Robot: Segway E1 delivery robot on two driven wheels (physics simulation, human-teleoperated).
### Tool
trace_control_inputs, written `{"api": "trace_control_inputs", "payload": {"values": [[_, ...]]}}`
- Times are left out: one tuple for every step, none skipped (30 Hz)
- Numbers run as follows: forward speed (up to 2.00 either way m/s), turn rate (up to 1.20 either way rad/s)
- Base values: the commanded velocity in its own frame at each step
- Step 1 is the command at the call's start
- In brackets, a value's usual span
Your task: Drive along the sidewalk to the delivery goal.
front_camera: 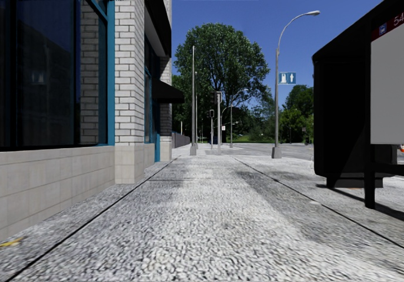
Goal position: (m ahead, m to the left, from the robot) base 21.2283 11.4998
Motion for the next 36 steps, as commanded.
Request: {"api": "trace_control_inputs", "payload": {"values": [[2.00, 0.00], [2.00, 0.00], [2.00, 0.00], [2.00, 0.00], [2.00, 0.00], [2.00, 0.00], [2.00, 0.00], [2.00, 0.00], [2.00, 0.00], [2.00, 0.00], [2.00, 0.00], [2.00, 0.00], [2.00, 0.00], [2.00, 0.00], [2.00, 0.00], [2.00, 0.00], [2.00, 0.00], [2.00, 0.00], [2.00, 0.00], [2.00, 0.00], [2.00, 0.00], [2.00, 0.00], [2.00, 0.00], [2.00, 0.00], [2.00, 0.00], [2.00, 0.00], [2.00, 0.00], [2.00, 0.00], [2.00, 0.00], [2.00, 0.00], [2.00, 0.00], [2.00, 0.00], [2.00, 0.00], [2.00, 0.00], [2.00, 0.00], [2.00, 0.00]]}}
